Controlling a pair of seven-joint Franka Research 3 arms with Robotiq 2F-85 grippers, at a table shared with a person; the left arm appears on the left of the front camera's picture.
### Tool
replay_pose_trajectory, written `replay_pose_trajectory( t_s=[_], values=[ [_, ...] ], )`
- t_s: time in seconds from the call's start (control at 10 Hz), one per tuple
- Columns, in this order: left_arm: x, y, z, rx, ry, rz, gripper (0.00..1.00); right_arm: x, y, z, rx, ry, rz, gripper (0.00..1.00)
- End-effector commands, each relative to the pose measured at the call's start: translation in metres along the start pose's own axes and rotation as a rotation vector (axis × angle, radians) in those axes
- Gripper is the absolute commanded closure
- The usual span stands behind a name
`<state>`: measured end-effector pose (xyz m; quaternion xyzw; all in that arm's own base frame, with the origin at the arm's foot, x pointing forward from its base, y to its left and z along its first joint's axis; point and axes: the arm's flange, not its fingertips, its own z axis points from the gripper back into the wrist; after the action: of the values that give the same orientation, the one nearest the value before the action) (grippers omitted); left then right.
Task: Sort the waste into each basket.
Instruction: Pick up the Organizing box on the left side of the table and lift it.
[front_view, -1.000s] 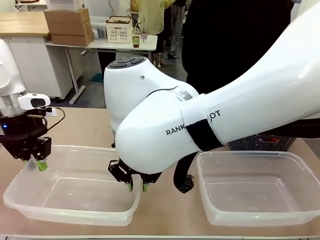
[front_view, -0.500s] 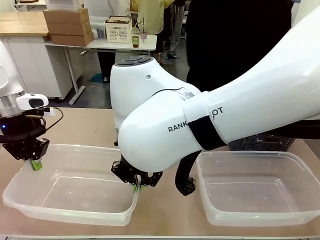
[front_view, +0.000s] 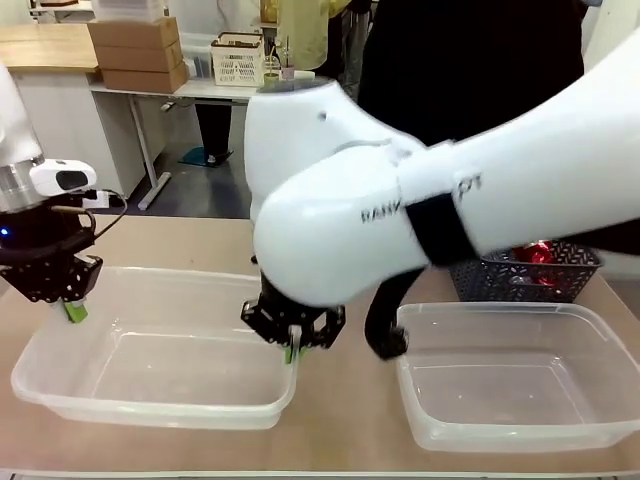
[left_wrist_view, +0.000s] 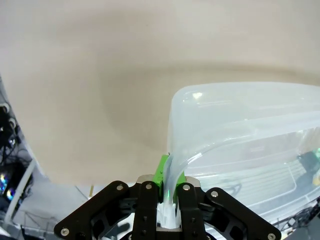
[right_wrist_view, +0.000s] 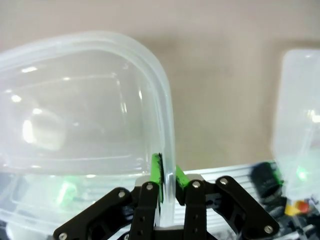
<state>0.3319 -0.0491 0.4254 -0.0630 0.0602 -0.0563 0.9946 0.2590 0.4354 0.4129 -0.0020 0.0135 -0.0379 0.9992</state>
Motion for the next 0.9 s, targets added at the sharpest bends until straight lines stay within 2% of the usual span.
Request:
replay_pose_trajectory(
  t_s=[0.0,0.1,0.3,0.4,0.5,0.6,0.8],
  values=[
    [0.009,-0.034,0.035,0.02,-0.01,0.068,1.0,0.005,-0.033,0.053,-0.021,0.018,0.079,1.0],
    [0.017,-0.047,0.051,0.03,-0.021,0.074,1.0,0.006,-0.057,0.083,-0.048,0.021,0.061,1.0],
    [0.027,-0.066,0.084,-0.036,-0.08,0.08,1.0,0.007,-0.083,0.108,-0.089,0.06,0.096,1.0],
    [0.035,-0.07,0.096,-0.096,-0.096,0.094,1.0,0.004,-0.089,0.109,-0.067,0.067,0.142,1.0],
    [0.013,-0.073,0.073,-0.023,-0.06,0.041,1.0,-0.007,-0.095,0.102,0.03,0.059,0.12,1.0],
    [0.013,-0.073,0.073,-0.023,-0.06,0.041,1.0,0.006,-0.074,0.116,-0.045,0.006,0.083,1.0],
    [0.013,-0.073,0.073,-0.023,-0.06,0.041,1.0,0.006,-0.074,0.116,-0.045,0.006,0.083,1.0]
  ],
)
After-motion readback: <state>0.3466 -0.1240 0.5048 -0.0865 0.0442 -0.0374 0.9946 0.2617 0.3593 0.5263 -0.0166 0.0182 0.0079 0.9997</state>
